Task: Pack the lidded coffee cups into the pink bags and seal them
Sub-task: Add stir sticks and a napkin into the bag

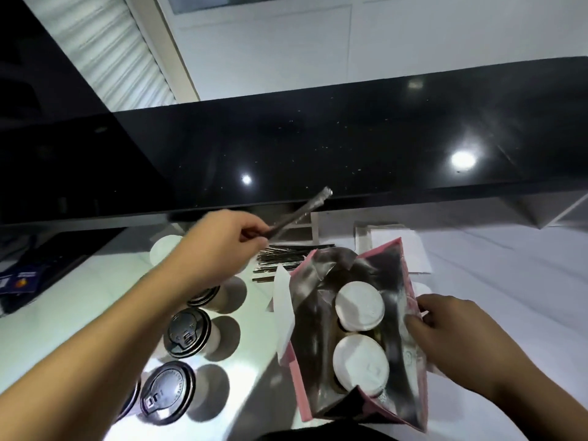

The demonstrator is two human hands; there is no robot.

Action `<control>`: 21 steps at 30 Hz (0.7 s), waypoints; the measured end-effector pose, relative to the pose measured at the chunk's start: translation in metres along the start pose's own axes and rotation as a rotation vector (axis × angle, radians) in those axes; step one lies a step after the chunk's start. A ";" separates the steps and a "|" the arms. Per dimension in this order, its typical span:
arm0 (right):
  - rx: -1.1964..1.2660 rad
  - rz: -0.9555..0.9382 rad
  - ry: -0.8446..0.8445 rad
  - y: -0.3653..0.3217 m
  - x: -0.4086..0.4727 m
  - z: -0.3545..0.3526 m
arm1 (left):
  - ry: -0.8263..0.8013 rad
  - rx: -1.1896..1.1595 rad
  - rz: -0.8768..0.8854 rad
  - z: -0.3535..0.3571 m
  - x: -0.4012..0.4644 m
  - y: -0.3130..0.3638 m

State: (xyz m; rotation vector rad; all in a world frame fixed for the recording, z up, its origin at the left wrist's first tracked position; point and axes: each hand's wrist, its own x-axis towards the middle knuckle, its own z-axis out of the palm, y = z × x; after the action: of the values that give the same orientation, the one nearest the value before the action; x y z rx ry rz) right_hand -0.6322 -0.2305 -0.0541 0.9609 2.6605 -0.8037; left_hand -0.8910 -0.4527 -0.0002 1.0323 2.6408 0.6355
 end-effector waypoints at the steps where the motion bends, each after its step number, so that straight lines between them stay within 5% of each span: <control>1: 0.008 -0.007 0.002 0.000 0.000 -0.001 | 0.037 0.006 0.018 -0.013 -0.009 0.014; 6: 0.032 -0.034 0.016 -0.002 -0.001 -0.005 | -0.064 0.016 0.120 -0.049 -0.043 0.101; 10: 0.059 -0.036 -0.015 -0.001 0.000 -0.009 | -0.378 0.378 0.126 -0.016 -0.047 0.141; 14: 0.062 -0.038 -0.034 0.003 -0.001 -0.013 | -0.495 0.551 0.108 0.036 -0.034 0.150; 21: 0.050 -0.056 -0.028 0.012 -0.002 -0.014 | -0.636 0.413 0.002 0.115 -0.002 0.159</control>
State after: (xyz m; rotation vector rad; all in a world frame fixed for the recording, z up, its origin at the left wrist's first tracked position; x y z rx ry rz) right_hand -0.6227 -0.2166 -0.0469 0.8837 2.6664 -0.8930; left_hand -0.7541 -0.3138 -0.0257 1.1044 2.2242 -0.2350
